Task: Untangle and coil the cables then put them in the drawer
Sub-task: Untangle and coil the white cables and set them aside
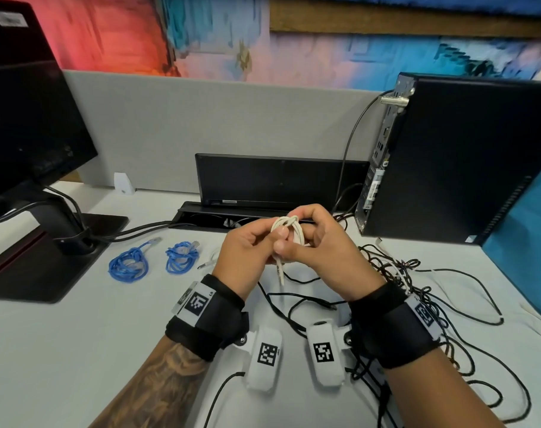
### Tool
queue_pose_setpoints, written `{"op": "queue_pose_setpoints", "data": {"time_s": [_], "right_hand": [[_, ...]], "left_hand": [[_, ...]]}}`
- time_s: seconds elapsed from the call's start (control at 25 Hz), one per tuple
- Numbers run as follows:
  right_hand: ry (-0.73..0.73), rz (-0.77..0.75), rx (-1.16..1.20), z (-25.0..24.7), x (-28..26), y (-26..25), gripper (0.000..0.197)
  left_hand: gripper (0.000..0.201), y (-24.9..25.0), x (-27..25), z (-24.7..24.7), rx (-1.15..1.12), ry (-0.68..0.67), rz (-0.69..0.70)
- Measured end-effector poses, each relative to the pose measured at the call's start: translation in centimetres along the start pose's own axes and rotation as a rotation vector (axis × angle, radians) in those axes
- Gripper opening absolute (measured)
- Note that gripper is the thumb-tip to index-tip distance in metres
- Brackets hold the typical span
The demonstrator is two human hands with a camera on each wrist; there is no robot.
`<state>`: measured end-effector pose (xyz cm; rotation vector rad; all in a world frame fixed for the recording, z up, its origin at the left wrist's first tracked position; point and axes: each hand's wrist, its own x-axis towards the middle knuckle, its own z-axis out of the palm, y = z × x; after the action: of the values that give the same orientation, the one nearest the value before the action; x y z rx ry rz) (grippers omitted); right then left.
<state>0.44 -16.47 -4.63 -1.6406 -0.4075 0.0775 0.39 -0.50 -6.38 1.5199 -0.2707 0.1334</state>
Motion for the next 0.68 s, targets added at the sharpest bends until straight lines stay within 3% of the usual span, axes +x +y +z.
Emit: {"op": "queue_pose_setpoints", "data": {"time_s": [0.16,0.28,0.48,0.6,0.68], "right_hand": [[0.131,-0.089,-0.202,0.1,-0.1,0.1,0.031],[0.267,-0.138,-0.372,0.6,-0.3,0.2,0.017],[0.236,-0.12,-0.354,0.0,0.0,0.2,0.009],[0.262,-0.244,-0.657,-0.4,0.0,0.2,0.012],[0.283,-0.242,-0.634,-0.5,0.1,0.2,0.013]], "left_hand": [[0.038,0.4,0.3,-0.4,-0.015,-0.018,0.043],[0.033,0.3,0.1,-0.4,0.154,0.003,0.08],[0.036,-0.5,0.2,-1.1,0.507,0.052,0.234],[0.019,-0.3,0.5,-1.2,0.546,0.088,0.195],[0.014,0.2,0.5,-1.4,0.509,0.039,0.107]]}}
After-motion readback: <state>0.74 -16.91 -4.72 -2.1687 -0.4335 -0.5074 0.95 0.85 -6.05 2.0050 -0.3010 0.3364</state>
